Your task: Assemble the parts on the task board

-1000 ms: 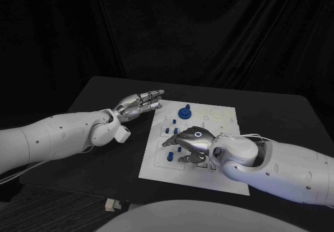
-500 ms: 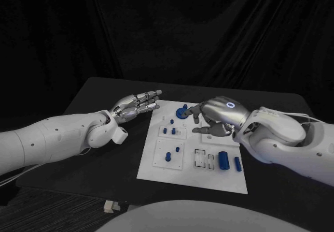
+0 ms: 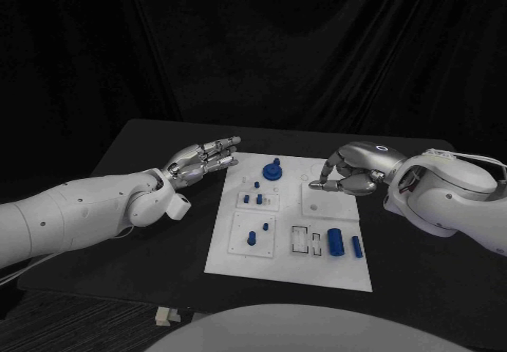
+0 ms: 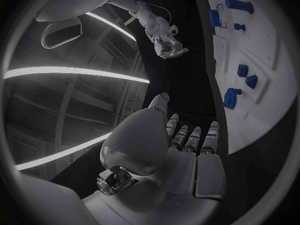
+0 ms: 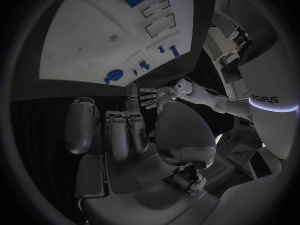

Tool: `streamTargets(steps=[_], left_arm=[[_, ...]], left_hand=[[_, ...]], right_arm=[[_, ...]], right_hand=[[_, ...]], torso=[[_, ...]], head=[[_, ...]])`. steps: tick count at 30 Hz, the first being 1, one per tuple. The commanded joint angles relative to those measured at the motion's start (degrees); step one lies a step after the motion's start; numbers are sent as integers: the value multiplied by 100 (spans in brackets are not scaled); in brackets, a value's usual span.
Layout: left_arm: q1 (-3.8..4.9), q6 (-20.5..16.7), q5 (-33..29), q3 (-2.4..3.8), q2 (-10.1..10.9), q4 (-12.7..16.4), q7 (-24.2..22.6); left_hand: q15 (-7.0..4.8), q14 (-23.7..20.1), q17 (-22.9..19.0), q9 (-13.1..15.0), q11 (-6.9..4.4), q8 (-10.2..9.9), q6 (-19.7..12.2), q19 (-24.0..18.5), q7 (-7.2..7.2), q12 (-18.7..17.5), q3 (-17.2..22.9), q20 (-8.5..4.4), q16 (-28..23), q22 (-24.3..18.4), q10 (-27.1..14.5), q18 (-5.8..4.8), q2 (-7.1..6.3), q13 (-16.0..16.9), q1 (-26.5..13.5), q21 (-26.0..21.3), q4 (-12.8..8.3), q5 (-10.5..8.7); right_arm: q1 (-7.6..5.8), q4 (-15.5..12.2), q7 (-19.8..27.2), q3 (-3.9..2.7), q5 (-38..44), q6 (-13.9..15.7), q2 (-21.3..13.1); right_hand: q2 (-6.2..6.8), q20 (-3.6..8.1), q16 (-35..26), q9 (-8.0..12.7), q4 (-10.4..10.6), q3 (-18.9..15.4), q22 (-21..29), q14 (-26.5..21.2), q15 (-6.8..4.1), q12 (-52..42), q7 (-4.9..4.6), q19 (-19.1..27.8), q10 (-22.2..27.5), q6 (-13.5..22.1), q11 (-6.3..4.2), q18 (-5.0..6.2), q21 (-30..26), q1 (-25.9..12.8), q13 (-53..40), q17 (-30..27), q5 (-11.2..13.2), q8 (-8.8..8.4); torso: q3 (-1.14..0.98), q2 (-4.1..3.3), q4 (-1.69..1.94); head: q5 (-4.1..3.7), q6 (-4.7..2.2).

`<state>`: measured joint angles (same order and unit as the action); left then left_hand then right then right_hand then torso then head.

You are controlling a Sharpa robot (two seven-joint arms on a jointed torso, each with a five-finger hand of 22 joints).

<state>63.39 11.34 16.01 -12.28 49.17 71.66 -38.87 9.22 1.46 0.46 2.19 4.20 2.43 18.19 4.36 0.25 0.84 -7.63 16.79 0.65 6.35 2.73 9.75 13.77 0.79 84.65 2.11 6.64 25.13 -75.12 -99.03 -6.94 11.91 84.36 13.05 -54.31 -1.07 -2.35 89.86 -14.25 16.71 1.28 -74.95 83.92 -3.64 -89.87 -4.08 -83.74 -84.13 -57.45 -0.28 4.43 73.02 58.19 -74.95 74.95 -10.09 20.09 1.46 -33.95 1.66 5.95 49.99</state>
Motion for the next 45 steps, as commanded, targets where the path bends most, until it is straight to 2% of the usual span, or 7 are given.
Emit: streamTargets(steps=[1,13,19,23,26,29,45], left_arm=[[-6,-40,-41,6,-7,11,-153],[-8,-173,-41,6,49,72,-436],[-8,-220,-41,6,57,93,-590],[-8,-208,-41,6,49,96,-626],[-8,-199,-41,6,41,100,-652],[-8,-194,-41,6,36,101,-660],[-14,-144,-41,6,30,66,-658]], left_hand=[[23,0,6,-1,-25,-18,-2,18,87,9,38,3,29,-18,16,-56,-13,-2,-63,31,-3,27],[5,-3,5,-4,-243,-21,-74,7,150,-19,72,-5,29,-49,-72,-58,-58,-20,-81,29,3,27],[-75,-29,-3,3,-261,-6,-10,-93,161,-8,32,-37,14,-153,-54,-44,-106,-15,-129,-22,88,34],[-97,-57,-11,4,-223,-3,40,-262,190,-2,-244,-156,-2,-332,-47,44,-156,-15,-311,-109,628,-145],[-117,-73,-16,4,-216,-5,47,-316,209,0,-436,-203,-11,-403,-49,52,-168,-15,-349,-136,996,-490],[-123,-81,-19,4,-211,-4,52,-328,214,1,-493,-212,-16,-422,-48,53,-148,-15,-379,-141,1013,-619],[-129,-96,-24,0,-176,-10,28,-409,187,4,-494,-299,-26,-559,-46,16,-98,-15,-128,-187,946,-331]], right_arm=[[33,39,-798,-2,-238,-952,-23],[56,146,-1189,-2,-316,-1153,12],[57,221,-1673,-2,-796,-1852,78],[64,268,-1999,-2,-1117,-2237,135],[75,302,-2182,-2,-1240,-2390,185],[81,330,-2262,-2,-1283,-2442,230],[207,466,-2729,-2,-1703,-2762,428]], right_hand=[[-38,-16,14,-32,4,-81,-1032,608,-2,-13,21,-47,-587,-140,3,-82,-113,-276,-1505,1505,28,-49],[-19,137,14,-506,2,-162,-1053,608,-189,-13,291,-55,-587,-926,-216,-94,40,-508,-1505,1505,93,201],[-54,199,3,-672,-13,-167,-1054,602,-254,-13,288,-63,-587,-886,-212,-99,73,-562,-1505,1484,58,181],[-53,165,-105,-707,-52,-153,-987,549,-203,-13,258,30,-587,-836,-182,-57,-158,-495,-1505,1284,9,13],[-18,155,-135,-715,-76,-156,-981,538,-196,-13,257,37,-587,-864,-180,-52,-183,-443,-1505,1234,23,-34],[3,153,-154,-726,-105,-153,-973,532,-198,-13,263,45,-587,-908,-182,-45,-212,-393,-1505,1205,30,-56],[139,210,-127,-911,-315,-146,-1011,552,-273,-13,333,-10,-587,-1108,-246,-66,-91,-151,-1505,1258,24,-42]], torso=[[0,1,2],[3,-4,-3],[3,3,1],[5,-1,0],[7,0,-2],[6,2,3],[7,0,-1]], head=[[-4,1],[-80,1],[-113,1],[-163,1],[-182,1],[-203,1],[-224,1]])
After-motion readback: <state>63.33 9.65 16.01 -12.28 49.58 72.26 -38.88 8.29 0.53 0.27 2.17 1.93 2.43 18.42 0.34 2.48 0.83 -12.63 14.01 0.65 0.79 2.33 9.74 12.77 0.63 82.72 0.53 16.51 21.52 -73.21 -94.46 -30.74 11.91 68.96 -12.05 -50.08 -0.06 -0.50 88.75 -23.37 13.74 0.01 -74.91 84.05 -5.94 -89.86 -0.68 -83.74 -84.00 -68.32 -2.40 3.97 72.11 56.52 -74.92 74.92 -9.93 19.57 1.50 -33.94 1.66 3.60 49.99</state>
